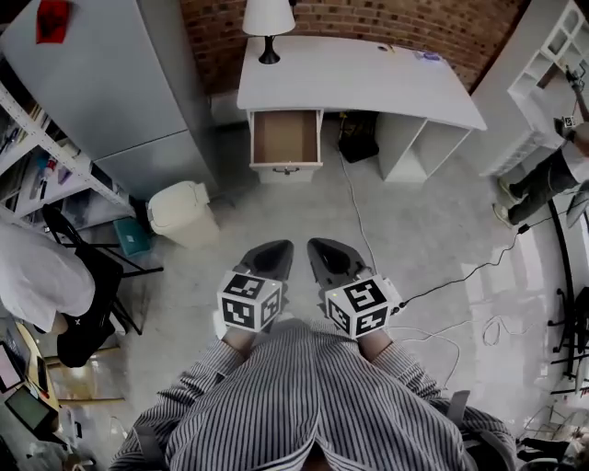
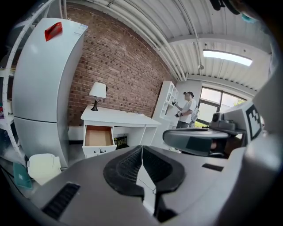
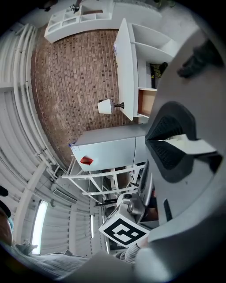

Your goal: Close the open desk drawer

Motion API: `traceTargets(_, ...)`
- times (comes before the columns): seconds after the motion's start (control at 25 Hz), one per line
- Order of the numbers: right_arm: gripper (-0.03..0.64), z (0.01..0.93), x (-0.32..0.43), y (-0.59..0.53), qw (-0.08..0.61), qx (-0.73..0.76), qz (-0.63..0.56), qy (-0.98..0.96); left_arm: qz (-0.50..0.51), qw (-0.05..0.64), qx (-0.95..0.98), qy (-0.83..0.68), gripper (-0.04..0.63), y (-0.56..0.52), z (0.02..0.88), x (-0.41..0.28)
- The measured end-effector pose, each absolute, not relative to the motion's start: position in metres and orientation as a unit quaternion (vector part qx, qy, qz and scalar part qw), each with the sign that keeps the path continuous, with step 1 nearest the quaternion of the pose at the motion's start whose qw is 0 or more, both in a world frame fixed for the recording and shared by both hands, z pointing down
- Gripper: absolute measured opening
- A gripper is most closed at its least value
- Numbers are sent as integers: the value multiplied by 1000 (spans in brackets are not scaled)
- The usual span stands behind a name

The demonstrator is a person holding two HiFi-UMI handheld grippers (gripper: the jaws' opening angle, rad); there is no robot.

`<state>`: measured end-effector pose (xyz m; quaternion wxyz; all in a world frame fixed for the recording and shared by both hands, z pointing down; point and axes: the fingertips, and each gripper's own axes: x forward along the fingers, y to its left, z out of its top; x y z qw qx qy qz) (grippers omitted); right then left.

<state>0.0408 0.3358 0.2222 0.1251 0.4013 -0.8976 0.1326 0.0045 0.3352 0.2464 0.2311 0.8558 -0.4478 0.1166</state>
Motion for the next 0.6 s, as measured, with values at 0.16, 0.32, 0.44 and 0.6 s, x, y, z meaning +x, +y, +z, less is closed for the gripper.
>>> traceTargets(0.16, 17, 226, 33, 316, 129, 412, 140, -891, 119, 238, 858, -439, 15, 317, 253, -6)
traceTargets(0.32, 17, 237, 25, 307, 138, 409, 150, -889, 121, 248, 858, -433, 15, 306, 262, -11)
traceTargets(0.44, 17, 241, 20, 297, 140, 407, 156, -889, 125, 254, 857, -430, 15, 298, 267, -13)
traceTargets(0.6, 17, 246, 14, 278, 142, 401, 158, -891, 129, 260, 854, -432, 15, 280, 274, -18)
